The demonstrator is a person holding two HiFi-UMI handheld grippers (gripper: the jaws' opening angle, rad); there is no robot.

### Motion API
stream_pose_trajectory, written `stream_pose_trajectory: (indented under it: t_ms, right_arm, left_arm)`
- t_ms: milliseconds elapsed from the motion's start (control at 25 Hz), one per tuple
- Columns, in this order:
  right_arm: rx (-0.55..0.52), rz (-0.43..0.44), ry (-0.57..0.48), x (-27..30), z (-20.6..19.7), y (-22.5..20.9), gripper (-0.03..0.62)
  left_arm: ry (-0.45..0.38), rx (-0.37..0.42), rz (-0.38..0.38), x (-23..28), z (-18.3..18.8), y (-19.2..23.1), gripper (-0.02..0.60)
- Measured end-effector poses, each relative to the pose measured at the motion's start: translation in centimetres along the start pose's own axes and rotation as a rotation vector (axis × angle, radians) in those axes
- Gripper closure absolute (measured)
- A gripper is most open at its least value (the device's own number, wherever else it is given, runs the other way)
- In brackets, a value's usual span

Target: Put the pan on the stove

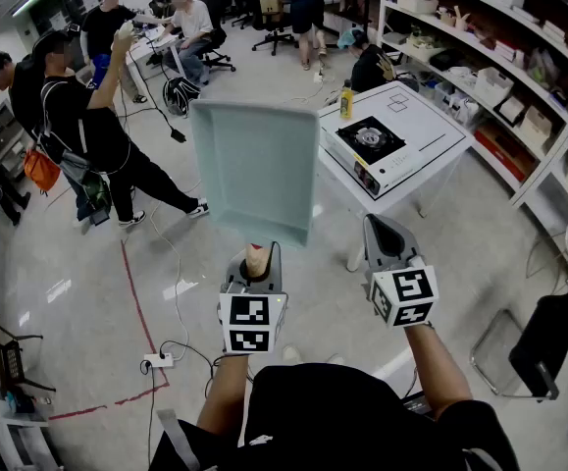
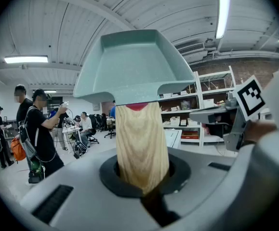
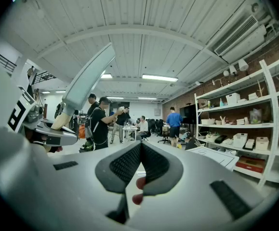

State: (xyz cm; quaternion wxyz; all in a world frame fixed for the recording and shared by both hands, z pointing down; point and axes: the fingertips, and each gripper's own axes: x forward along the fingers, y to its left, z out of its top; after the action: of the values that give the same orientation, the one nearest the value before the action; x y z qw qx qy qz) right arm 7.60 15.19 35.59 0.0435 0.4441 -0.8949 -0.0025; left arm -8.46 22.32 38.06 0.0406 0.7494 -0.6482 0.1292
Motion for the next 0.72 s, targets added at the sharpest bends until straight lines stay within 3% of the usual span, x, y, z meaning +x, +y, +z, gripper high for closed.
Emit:
stream_pose_trajectory:
  t_ms: [720]
  right_arm:
    - [0.024,0.006,0.015,-0.9,-0.5,-2.0,0.591]
  left_arm:
    - [0.008,0.005,-0.011,1.4,0.3,-2.2,0.554]
